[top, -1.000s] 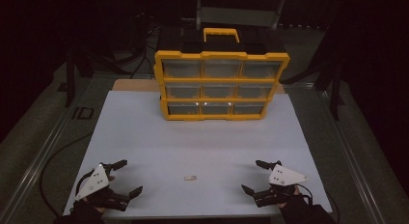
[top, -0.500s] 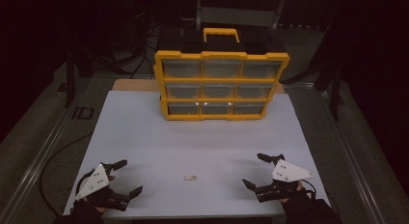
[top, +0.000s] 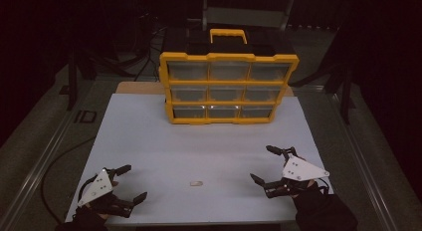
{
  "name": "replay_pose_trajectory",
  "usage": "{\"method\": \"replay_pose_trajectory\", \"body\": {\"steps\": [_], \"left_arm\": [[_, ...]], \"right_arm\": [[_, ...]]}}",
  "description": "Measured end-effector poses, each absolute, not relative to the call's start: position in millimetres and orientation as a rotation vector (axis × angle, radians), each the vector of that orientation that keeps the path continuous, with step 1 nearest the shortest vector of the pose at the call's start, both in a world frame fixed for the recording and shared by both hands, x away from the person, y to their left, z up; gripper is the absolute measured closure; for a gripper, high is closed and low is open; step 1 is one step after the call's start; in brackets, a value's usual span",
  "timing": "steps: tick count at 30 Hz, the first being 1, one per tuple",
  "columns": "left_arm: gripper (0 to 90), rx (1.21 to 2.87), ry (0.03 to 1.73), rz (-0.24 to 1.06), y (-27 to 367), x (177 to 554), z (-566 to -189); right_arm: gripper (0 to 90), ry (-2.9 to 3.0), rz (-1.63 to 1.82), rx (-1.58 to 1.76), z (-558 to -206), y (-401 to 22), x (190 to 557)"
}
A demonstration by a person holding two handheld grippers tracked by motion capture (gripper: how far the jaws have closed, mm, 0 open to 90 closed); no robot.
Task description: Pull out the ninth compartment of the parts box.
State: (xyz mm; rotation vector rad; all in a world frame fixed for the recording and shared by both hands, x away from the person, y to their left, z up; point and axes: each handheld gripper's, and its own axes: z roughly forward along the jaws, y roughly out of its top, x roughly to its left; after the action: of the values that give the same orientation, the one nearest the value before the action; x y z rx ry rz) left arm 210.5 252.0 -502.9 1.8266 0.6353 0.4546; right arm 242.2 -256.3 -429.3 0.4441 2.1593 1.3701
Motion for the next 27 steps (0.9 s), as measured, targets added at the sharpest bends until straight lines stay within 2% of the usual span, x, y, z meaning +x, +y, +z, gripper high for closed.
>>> {"method": "replay_pose_trajectory", "body": {"steps": [27], "left_arm": [[0.0, 1.825, 0.64, 0.45, 252.1, 211.3, -503.5]], "right_arm": [[8.2, 2.13, 1.255, 0.322, -413.2, -252.3, 279.4]]}}
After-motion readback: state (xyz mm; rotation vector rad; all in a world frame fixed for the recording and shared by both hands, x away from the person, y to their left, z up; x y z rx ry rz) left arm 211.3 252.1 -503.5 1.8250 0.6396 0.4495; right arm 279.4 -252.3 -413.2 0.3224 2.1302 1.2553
